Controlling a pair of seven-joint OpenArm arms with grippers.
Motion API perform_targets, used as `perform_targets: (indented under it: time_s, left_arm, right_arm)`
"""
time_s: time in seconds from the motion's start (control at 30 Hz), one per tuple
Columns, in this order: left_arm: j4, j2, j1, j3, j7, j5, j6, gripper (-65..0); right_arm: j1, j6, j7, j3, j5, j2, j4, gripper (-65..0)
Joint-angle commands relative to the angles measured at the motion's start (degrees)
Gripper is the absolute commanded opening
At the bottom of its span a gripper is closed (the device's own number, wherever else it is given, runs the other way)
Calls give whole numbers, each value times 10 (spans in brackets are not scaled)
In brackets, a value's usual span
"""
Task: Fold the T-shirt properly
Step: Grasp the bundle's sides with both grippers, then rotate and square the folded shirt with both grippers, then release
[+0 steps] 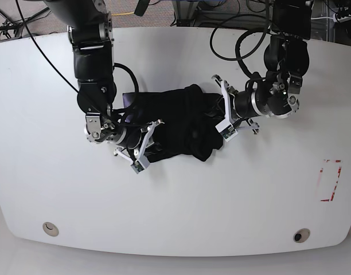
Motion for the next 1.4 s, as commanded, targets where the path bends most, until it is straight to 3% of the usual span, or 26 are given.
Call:
perform_targets:
  time_s: [0.0, 0.2, 0.4, 0.63, 0.8, 1.03, 1.13, 1.37]
  left_arm:
    - [10, 0, -9, -1, -14, -9, 0, -639]
    - [6, 23, -13, -1, -14, -6, 1, -639]
    - [-28, 80, -31, 1, -14, 63, 0, -639]
    - [-75, 157, -49, 1, -15, 133, 0, -639]
    - [-110, 196, -49, 13, -63, 198, 2, -639]
    - [-124, 196, -45, 38, -72, 231, 29, -639]
    - [-124, 153, -49, 37, -72, 228, 29, -639]
    - [-128, 83, -78, 39, -94, 228, 29, -639]
  right_arm:
    - [17, -2, -5, 4, 3, 13, 34, -552]
    - [13, -2, -100, 11, 3, 23, 164, -553]
    - [12, -2, -148, 55, -2, 25, 223, -550]
    - [10, -2, -142, 76, 0, 64, 193, -550]
    - [3, 6, -66, 73, 2, 80, 109, -550]
    - [-5, 10, 35, 73, -3, 78, -12, -553]
    - [-23, 10, 71, 73, -3, 81, -41, -553]
    - [-80, 10, 49, 76, 2, 83, 20, -555]
